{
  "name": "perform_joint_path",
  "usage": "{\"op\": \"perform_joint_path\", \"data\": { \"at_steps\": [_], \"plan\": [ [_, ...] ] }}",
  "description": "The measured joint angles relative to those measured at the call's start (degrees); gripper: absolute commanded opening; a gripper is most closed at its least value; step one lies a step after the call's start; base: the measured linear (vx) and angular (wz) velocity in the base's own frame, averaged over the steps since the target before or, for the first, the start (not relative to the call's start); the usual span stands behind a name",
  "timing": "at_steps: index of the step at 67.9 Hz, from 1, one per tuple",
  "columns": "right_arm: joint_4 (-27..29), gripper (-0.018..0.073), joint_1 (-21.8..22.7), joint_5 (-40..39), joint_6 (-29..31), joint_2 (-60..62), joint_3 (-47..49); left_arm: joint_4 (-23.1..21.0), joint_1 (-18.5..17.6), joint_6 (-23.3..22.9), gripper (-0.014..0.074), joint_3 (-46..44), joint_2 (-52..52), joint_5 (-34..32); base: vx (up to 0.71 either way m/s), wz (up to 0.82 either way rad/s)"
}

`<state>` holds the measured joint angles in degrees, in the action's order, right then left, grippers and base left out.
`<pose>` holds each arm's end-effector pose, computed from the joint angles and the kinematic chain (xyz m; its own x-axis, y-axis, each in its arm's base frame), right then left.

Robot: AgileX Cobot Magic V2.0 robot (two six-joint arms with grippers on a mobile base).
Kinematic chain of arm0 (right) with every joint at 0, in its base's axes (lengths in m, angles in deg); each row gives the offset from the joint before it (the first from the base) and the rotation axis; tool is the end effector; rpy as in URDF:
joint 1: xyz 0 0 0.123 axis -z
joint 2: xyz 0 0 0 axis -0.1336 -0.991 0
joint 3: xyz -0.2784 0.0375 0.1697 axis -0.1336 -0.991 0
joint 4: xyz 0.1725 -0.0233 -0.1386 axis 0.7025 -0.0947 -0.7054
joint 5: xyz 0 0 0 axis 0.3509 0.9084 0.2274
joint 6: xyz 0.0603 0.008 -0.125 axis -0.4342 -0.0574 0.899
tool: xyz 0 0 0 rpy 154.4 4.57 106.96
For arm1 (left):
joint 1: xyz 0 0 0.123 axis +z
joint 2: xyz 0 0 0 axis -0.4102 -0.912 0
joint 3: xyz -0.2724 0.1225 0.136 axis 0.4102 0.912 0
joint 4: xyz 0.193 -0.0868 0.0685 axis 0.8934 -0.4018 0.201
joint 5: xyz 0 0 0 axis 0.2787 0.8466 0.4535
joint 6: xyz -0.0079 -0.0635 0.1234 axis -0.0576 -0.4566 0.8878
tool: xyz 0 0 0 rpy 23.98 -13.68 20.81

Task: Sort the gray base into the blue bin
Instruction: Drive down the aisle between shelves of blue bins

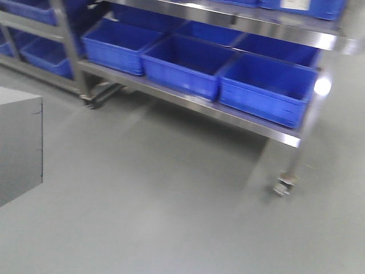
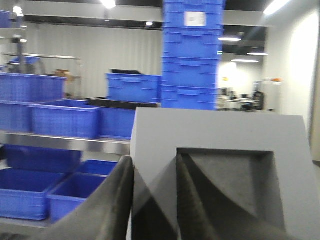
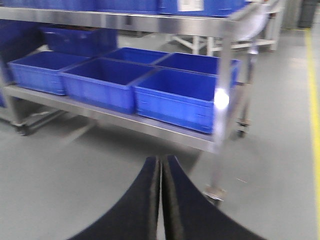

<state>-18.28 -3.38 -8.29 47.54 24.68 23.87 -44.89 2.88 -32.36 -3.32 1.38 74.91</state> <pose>0.0302 -0.0021 0.1768 -0.1544 0.0313 -0.9875 0.0763 0.9969 0.0197 0.0352 -0.0161 0.3696 0.1553 -0.2270 -0.9614 0.4069 0.9016 -0.1471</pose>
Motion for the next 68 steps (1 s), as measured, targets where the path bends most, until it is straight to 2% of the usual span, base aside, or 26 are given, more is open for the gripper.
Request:
{"op": "perform_joint_path", "data": {
  "at_steps": [29,68],
  "plan": [
    [0.00,-0.0005,0.00,0.00,0.00,0.00,0.00,0.00,0.00,0.00,0.0004,0.00,0.00,0.00,0.25,0.74],
    [0.00,-0.0005,0.00,0.00,0.00,0.00,0.00,0.00,0.00,0.00,0.0004,0.00,0.00,0.00,0.26,0.57]
  ]
}}
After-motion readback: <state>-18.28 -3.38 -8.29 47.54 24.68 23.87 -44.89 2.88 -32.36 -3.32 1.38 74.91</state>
